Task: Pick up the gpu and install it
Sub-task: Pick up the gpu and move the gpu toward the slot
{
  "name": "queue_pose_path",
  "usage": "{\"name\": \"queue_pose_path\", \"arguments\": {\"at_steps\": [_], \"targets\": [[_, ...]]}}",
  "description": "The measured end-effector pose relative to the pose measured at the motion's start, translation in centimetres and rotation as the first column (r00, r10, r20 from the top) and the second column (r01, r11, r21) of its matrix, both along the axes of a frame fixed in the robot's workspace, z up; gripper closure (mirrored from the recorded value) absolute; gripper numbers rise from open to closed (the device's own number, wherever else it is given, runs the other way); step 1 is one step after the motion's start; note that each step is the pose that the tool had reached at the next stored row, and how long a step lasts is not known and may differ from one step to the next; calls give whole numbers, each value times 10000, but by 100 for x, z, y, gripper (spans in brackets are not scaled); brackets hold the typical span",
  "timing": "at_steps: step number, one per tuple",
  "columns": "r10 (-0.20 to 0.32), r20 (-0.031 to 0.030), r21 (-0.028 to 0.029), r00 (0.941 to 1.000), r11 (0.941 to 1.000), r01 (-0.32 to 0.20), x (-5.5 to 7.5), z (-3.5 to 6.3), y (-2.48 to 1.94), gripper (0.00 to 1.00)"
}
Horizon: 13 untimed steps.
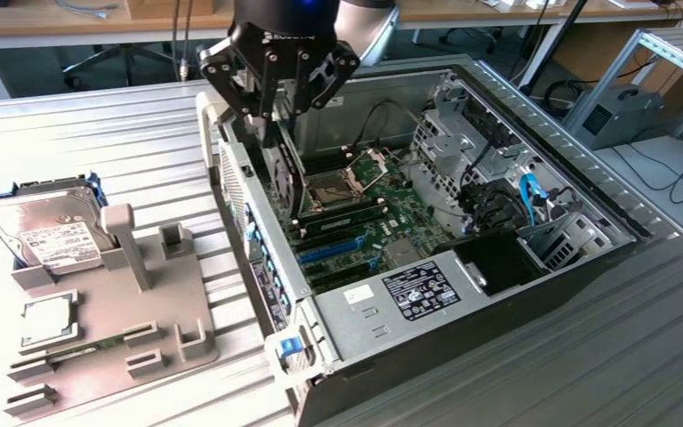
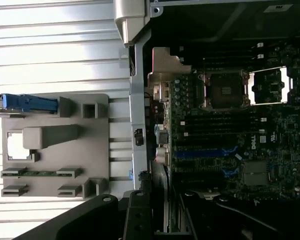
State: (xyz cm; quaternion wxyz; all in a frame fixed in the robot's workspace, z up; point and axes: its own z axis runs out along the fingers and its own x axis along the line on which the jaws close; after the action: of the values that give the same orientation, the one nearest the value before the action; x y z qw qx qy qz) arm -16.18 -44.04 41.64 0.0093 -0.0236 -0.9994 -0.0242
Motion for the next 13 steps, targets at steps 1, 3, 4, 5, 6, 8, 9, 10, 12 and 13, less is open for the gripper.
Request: {"name": "queue_pose_path", "arguments": {"at_steps": [1,3,4,5,6,8,9,10,12,13], "targets": [[0,-18,-2,10000,10000,0,25,-4,0,74],[1,-51,-6,10000,10000,-1,70,-15,0,74],[0,-66,-10,10000,10000,0,93,-20,0,74],[0,-81,-15,10000,10000,0,116,-27,0,74],[0,-93,-17,10000,10000,0,139,-34,0,74],[-1,-102,-39,9999,10000,0,175,-46,0,74],[0,-103,-65,9999,10000,-1,216,-55,0,74],[0,-103,-73,9999,10000,-1,234,-59,0,74],[-1,-104,-96,9999,10000,0,291,-68,0,74],[-2,-104,-104,9999,9999,0,311,-72,0,74]]}}
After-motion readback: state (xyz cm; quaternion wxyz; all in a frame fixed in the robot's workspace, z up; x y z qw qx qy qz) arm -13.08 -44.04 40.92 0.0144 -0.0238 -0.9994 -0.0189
